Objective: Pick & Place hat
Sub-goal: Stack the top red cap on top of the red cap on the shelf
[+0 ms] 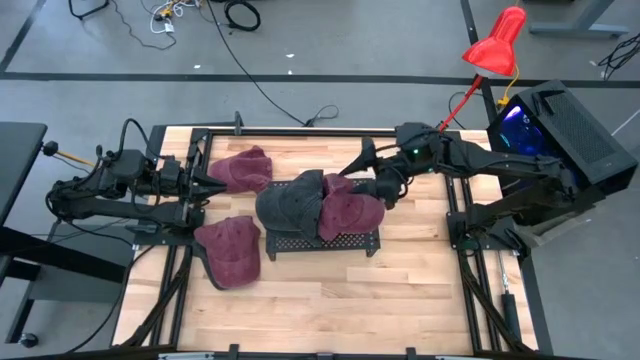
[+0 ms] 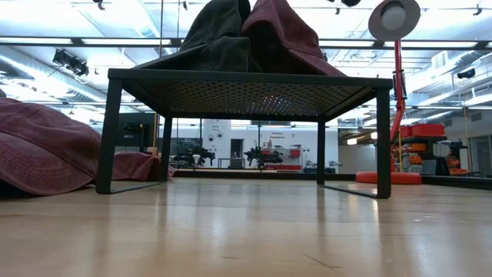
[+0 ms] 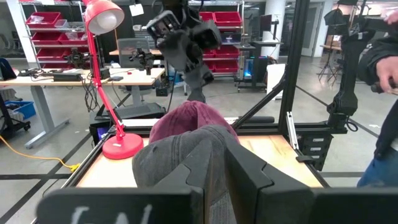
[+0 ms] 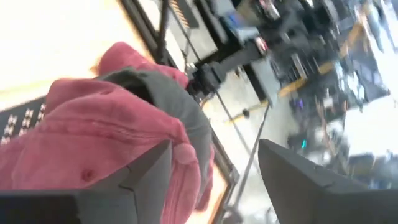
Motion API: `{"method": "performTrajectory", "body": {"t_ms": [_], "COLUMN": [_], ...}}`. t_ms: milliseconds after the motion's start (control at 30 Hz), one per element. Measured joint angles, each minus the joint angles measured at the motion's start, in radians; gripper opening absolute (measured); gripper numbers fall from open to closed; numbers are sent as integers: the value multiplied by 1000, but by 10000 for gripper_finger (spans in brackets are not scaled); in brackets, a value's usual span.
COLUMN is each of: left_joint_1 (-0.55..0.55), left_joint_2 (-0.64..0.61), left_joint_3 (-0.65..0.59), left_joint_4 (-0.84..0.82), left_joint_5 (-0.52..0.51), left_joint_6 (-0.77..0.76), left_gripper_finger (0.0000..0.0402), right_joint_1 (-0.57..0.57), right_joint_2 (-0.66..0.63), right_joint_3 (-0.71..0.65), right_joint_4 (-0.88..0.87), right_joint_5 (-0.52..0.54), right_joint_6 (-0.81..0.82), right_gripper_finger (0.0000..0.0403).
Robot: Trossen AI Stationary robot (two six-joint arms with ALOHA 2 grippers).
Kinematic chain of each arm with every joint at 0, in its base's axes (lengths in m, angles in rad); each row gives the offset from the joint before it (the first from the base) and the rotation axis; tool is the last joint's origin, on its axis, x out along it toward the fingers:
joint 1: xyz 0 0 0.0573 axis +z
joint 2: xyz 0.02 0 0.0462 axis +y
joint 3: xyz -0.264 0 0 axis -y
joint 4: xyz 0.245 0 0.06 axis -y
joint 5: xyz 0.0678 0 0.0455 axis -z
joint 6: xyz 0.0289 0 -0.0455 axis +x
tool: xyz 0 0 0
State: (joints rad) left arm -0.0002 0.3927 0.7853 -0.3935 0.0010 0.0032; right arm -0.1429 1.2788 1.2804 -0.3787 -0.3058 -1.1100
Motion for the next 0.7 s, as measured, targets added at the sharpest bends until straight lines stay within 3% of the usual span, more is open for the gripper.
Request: {"method": "performTrajectory", "body": {"t_ms": [267,400,700], "left_joint_1": [0,0,0], "left_joint_2": [0,0,0], "left_joint_3": [0,0,0], "left_joint_4": [0,0,0], "left_joint_5": [0,0,0], "left_joint_6": [0,0,0], "left_gripper_finger": [48,48,48], "right_joint_1": [0,0,1], "right_joint_2": [-29,-29,-88], "right_joint_3": [0,0,0], "right_joint_4": [-7,-66,-308], "right_joint_5": [144,167,200], "right_joint_6": [404,571,611], "right_gripper_finger": [245,245,245]}}
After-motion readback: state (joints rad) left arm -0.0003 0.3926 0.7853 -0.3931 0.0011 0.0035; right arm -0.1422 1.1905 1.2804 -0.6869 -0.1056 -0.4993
